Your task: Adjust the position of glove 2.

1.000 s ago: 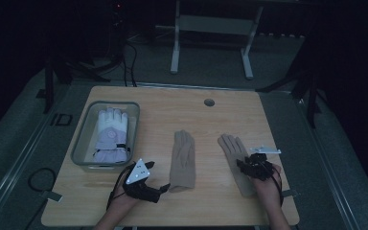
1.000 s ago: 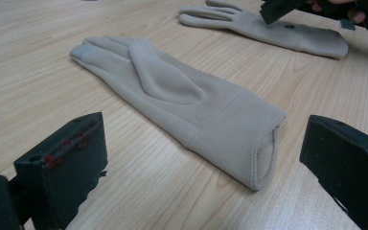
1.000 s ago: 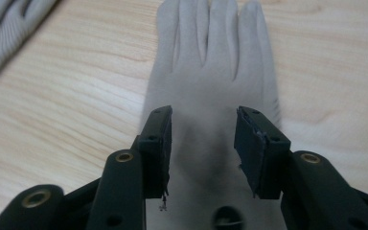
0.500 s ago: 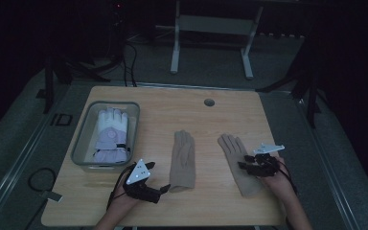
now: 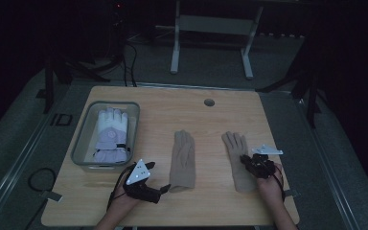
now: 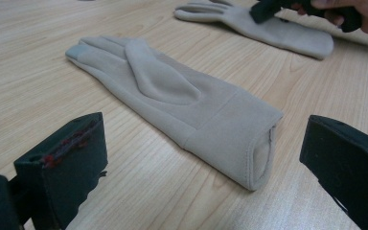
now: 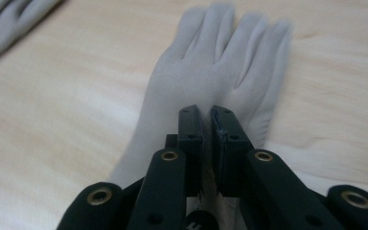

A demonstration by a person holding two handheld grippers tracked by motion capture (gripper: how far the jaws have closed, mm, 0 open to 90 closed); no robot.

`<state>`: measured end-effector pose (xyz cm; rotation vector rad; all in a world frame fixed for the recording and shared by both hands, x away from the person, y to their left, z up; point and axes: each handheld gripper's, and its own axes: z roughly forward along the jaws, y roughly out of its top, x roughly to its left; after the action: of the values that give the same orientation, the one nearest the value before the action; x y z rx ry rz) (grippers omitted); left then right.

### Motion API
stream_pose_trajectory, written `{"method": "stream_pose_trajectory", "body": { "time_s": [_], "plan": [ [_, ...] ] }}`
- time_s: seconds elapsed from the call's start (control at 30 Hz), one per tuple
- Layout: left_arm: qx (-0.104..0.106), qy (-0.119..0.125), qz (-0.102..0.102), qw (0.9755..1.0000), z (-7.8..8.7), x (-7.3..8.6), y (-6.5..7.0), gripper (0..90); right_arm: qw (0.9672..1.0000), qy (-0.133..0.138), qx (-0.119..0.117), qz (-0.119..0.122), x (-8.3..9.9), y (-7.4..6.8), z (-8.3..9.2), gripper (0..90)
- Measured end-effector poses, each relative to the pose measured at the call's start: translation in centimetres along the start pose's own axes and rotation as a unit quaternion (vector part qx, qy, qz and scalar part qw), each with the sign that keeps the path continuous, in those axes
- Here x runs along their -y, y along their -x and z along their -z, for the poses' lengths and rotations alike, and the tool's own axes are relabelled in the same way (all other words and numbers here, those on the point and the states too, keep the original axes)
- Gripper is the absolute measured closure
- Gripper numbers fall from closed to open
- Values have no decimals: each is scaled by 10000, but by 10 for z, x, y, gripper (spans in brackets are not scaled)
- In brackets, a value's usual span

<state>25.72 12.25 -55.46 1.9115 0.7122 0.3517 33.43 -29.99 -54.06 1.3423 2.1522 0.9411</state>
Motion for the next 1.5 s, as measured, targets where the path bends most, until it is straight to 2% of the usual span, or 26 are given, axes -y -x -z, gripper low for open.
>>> {"method": "stream_pose_trajectory", "body": {
  "time_s": [0.07, 0.1, 0.13, 0.23, 0.27, 0.33, 0.4, 0.47, 0.63, 0.83, 0.9, 1.0, 1.07, 1.27, 1.33, 1.4, 1.43, 1.47, 1.5],
  "plan": [
    [-12, -1, -10, 10000, 0, 0, 0, 24, 9996, 137, 183, -188, -6, -4, 8, 833],
    [-8, 6, 6, 10000, 0, 1, -1, 24, 9991, 172, 322, -201, -9, -5, 12, 833],
    [-4, 0, 15, 10000, 0, 1, -1, 24, 9982, 235, 480, -271, -11, -7, 17, 833],
    [-6, 17, 10, 10000, 0, 0, 0, 24, 9954, 315, 722, -547, -13, -5, 25, 833],
    [-9, 27, -6, 10000, 1, 0, 1, 24, 9955, 262, 708, -569, -13, -4, 25, 832],
    [-21, 59, 2, 10000, 2, -1, 2, 24, 9937, 203, 850, -695, -9, -1, 25, 832],
    [-30, 94, 22, 9999, 3, 0, 2, 24, 9933, 90, 848, -776, -4, 2, 22, 831],
    [-40, 93, 33, 9999, 5, 1, 3, 24, 9941, -18, 761, -774, 0, 6, 18, 826],
    [-51, 89, 56, 9999, 6, 2, 1, 24, 9964, -372, 539, -539, 8, 10, 4, 759],
    [-23, 40, 33, 10000, 6, 3, 2, 23, 9991, -306, 126, -253, 10, 17, 8, 628],
    [-18, 45, 25, 10000, 6, 3, 2, 24, 9997, -200, 71, -130, 9, 20, 12, 558],
    [-24, 46, 22, 10000, 5, 3, 2, 23, 9998, -113, -166, -38, 7, 24, 16, 528],
    [-23, 38, 14, 10000, 6, 3, 2, 24, 9994, -192, -269, 84, 7, 25, 15, 511],
    [-30, 46, -57, 10000, 6, 4, 3, 23, 9983, -294, -306, 408, 14, 23, 7, 453],
    [-16, 27, -51, 10000, 5, 4, 3, 24, 9986, -191, -330, 368, 19, 26, 5, 471],
    [-9, 19, -58, 10000, 5, 5, 3, 24, 9987, -84, -338, 364, 22, 27, 5, 548],
    [-9, 19, -58, 10000, 5, 5, 3, 24, 9987, -84, -338, 364, 22, 27, 5, 548],
    [9, 26, -50, 10000, 5, 5, 3, 24, 9989, -24, -274, 374, 23, 26, 5, 693],
    [9, 26, -50, 10000, 5, 5, 3, 24, 9989, -24, -274, 374, 23, 26, 5, 693]
  ]
}}
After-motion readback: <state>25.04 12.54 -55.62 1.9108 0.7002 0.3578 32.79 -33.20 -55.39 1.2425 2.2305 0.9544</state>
